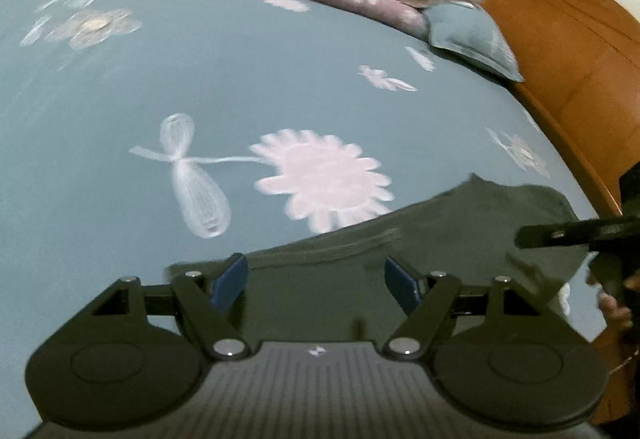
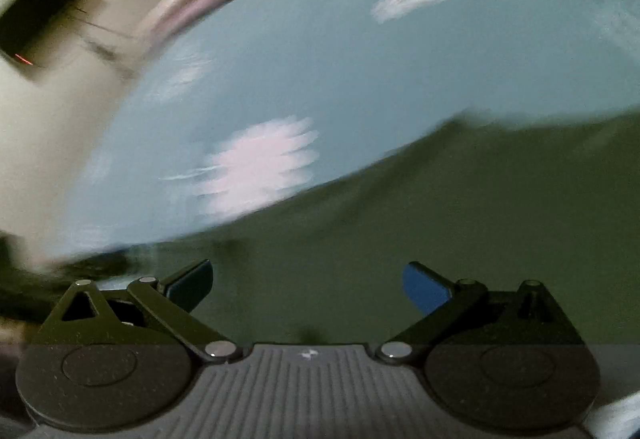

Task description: Fold clothes

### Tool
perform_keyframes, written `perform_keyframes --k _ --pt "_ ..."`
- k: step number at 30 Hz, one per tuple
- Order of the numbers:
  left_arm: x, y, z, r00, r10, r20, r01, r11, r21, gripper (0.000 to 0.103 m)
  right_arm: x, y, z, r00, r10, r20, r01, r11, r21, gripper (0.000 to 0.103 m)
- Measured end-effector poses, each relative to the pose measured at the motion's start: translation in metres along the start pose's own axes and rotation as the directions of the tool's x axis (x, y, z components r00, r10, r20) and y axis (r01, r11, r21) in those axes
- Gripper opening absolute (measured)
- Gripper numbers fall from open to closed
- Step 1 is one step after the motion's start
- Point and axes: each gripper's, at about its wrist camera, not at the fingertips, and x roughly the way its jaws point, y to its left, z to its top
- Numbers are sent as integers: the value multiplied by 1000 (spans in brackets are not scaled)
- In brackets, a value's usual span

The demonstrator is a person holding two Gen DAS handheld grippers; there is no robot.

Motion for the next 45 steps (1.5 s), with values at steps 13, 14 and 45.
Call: perform_keyframes --k 13,14,45 --pt "69 -113 23 975 -206 -80 215 969 119 76 -2 -43 -59 953 -293 76 303 931 -202 103" --pt "79 -119 25 972 -215 -90 225 968 116 76 -2 -42 -61 952 -293 89 305 930 -203 103" --pt "169 -153 56 968 -232 -100 237 970 44 78 2 -43 -70 946 -242 217 290 930 -225 103"
